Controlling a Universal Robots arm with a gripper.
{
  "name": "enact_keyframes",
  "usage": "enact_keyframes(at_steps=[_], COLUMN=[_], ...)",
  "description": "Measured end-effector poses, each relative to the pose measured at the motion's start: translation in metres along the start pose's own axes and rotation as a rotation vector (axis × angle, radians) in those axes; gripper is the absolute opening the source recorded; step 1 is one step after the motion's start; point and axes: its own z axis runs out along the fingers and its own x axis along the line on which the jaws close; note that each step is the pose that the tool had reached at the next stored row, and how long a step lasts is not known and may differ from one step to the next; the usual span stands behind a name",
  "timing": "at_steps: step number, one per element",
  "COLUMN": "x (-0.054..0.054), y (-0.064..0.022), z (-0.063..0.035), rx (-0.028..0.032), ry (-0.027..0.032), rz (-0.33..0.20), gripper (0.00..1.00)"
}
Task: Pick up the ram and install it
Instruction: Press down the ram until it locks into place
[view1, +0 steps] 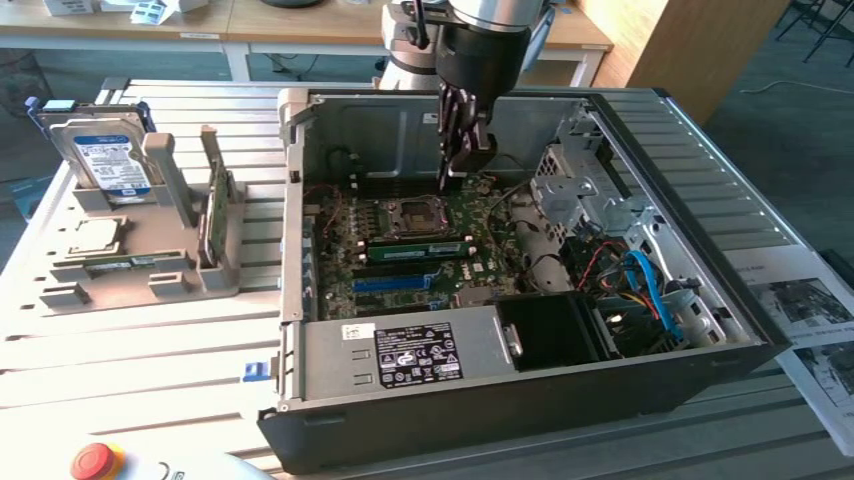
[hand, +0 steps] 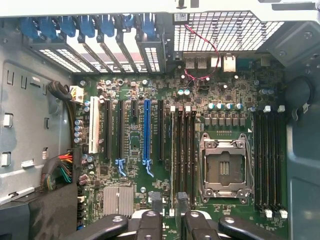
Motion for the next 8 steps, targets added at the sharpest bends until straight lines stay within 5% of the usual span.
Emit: enact_keyframes(at_steps=[4,8], x=[0.0,0.0], y=[0.0,0.0], z=[0.0,0.0], rx=[0.0,0.0], ry=[-0.0001,0.0], rz=[0.0,0.0], gripper=[0.11,0.1])
